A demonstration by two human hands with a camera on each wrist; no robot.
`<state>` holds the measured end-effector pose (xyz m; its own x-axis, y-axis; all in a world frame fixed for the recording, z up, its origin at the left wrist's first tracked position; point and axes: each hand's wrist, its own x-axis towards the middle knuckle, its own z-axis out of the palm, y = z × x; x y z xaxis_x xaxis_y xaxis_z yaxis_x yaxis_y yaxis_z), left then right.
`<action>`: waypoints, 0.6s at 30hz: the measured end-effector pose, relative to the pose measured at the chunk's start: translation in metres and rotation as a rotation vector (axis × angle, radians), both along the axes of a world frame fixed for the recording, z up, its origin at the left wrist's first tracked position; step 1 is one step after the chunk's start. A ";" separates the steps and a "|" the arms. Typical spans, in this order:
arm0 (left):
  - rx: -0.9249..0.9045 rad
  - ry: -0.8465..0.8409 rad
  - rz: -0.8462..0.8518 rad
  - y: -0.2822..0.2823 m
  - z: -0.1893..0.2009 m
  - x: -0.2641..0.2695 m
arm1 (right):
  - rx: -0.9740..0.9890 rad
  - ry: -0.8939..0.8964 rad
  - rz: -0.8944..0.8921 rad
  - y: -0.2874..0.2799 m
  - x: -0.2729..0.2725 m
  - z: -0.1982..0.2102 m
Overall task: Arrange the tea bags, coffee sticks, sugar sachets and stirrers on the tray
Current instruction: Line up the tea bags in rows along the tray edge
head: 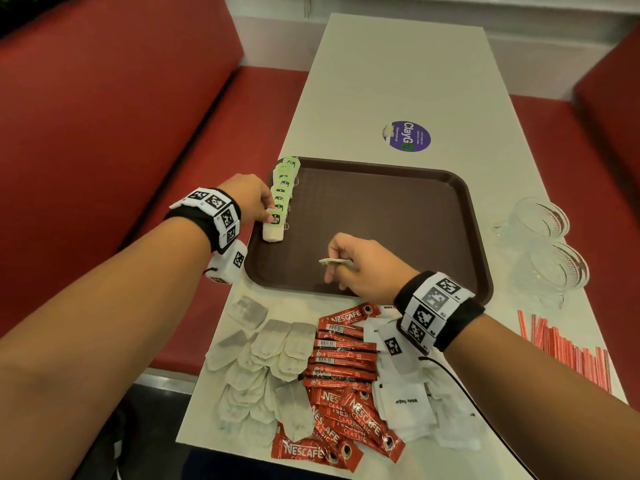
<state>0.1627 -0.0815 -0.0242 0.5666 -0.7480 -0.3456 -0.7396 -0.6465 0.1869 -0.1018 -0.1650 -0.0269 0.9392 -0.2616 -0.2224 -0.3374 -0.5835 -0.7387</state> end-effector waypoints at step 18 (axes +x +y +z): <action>0.090 -0.162 -0.009 -0.029 -0.019 -0.013 | -0.042 0.008 -0.003 -0.002 0.009 -0.005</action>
<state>0.1500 -0.1101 -0.0431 0.6137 -0.7233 -0.3165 -0.7611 -0.6486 0.0063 -0.0929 -0.1674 -0.0319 0.9366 -0.2736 -0.2190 -0.3452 -0.6129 -0.7107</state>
